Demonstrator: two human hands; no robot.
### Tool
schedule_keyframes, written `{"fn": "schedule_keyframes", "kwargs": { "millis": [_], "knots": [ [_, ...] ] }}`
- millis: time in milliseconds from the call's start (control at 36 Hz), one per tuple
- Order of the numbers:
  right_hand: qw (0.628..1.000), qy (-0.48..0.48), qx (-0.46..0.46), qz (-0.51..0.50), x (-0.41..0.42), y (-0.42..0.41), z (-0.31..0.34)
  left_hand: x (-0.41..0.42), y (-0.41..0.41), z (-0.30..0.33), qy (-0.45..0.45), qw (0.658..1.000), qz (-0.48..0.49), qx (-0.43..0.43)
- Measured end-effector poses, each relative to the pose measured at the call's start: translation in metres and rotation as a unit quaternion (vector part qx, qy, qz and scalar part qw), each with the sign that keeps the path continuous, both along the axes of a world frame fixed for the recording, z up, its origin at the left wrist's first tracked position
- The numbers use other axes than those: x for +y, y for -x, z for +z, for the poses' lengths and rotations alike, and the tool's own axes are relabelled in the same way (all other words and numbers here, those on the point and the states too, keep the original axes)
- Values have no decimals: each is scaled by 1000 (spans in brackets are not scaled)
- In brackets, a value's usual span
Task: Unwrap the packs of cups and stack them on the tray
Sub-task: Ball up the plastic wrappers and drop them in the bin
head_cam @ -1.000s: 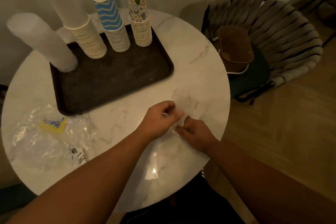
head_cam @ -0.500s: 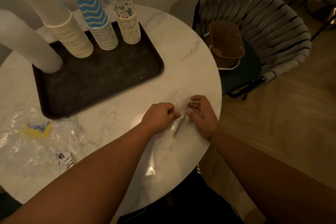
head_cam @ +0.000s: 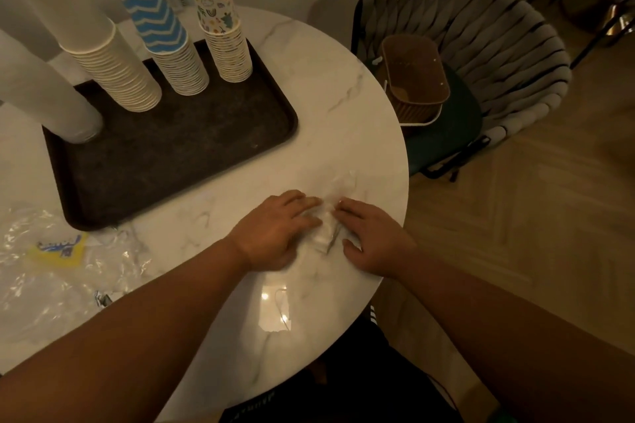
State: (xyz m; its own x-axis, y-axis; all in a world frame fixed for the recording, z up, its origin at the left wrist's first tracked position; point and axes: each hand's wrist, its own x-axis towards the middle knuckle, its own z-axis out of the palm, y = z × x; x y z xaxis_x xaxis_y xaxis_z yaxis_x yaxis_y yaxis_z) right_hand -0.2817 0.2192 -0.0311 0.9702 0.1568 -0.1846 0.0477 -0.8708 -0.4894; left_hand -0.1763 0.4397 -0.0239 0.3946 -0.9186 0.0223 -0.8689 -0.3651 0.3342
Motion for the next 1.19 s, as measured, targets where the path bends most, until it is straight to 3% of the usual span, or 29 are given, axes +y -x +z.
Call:
{"fn": "schedule_keyframes", "kwargs": {
  "millis": [83,222,333,417,611,778,861,972,1056,1139,1194],
  "knots": [
    [1000,-8,13,-8,-2,2,6,-4,1,3,-32,997,-59,-26],
    [1000,-17,20,8,-7,2,11,-21,2,0,35,993,-89,-76],
    [998,-60,10,-25,-3,-2,12,-42,7,12,44,999,21,25],
    [986,-109,-25,-126,4,-9,11,-58,6,21,33,982,149,108],
    [952,-81,-45,-292,9,-36,13,-83,-4,32,128,878,386,251],
    [938,-59,0,-341,3,-53,15,-86,-6,26,48,877,404,255],
    [934,-82,14,-348,1,-59,16,-94,-9,22,-6,888,392,238],
    [934,-116,17,-336,-1,-60,14,-103,-14,23,-30,864,425,270],
    [940,-152,41,-303,-9,-56,17,-107,-15,31,-76,865,405,285],
    [910,-273,110,-291,-17,-51,32,-101,-12,43,-1,837,411,360],
    [886,-338,142,-283,-18,-50,42,-95,-8,54,94,780,437,437]
  ]
}}
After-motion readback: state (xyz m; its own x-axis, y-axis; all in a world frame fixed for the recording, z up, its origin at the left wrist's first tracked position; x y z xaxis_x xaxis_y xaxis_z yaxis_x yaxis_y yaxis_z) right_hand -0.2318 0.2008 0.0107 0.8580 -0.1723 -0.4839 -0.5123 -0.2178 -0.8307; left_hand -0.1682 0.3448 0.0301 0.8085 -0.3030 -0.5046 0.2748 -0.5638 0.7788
